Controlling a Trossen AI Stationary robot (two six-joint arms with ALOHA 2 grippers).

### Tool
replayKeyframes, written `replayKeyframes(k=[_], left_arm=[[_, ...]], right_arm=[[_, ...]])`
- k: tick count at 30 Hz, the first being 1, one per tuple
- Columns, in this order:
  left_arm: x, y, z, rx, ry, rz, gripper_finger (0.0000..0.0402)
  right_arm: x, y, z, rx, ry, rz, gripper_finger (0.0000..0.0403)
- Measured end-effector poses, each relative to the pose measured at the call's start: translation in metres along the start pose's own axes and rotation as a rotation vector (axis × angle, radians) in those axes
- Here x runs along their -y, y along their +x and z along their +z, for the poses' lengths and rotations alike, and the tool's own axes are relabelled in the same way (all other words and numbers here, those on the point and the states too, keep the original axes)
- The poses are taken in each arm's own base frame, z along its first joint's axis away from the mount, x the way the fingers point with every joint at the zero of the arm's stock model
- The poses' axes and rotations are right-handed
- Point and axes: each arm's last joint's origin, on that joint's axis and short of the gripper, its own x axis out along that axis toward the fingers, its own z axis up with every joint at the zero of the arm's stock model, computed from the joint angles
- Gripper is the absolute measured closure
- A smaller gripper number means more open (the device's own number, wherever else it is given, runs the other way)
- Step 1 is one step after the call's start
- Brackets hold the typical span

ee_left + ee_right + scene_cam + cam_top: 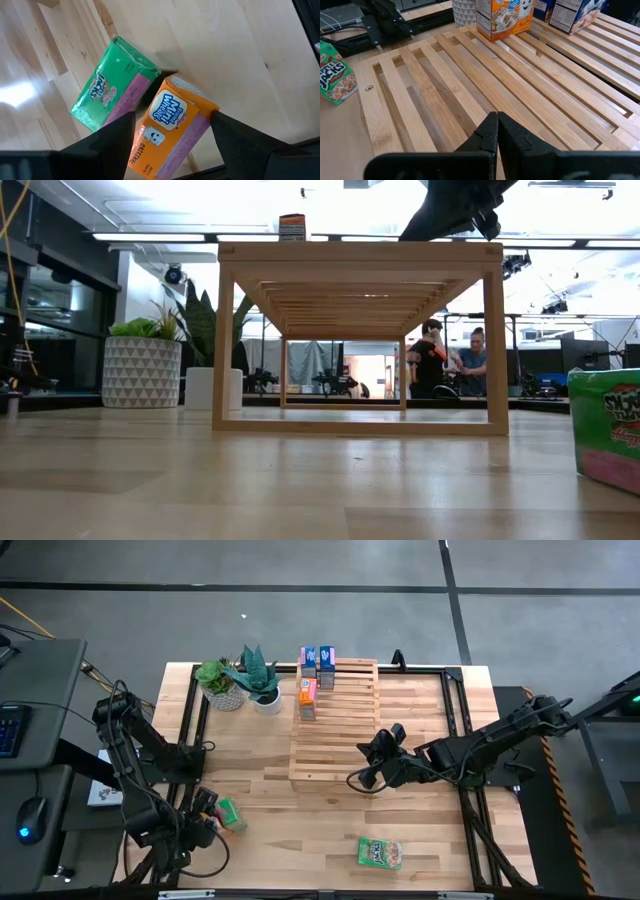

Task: Stack cereal on shelf
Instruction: Put the orange cereal box on the shelf aligned with the other orange cereal box

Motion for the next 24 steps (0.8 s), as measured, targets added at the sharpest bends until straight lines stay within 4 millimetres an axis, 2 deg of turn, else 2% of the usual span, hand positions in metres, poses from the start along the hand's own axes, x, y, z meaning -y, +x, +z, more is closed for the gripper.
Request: replayKeyframes(k=[11, 17, 24], left_arm=[[0.000, -0.012, 0.007, 0.024, 0.103, -0.001, 0.0147], [-0.001, -0.024, 0.012, 0.053, 0.101, -0.014, 0.0147], [0.000, -0.014, 0.007, 0.012, 0.084, -0.019, 0.0147]], right_arm=[[0.000, 0.000, 0.000, 0.002, 0.000, -0.003, 0.0402], [0.000, 0.000, 0.000, 0.002, 0.000, -0.003, 0.0402], [0.000, 0.000, 0.000, 0.001, 0.016, -0.002, 0.0402]])
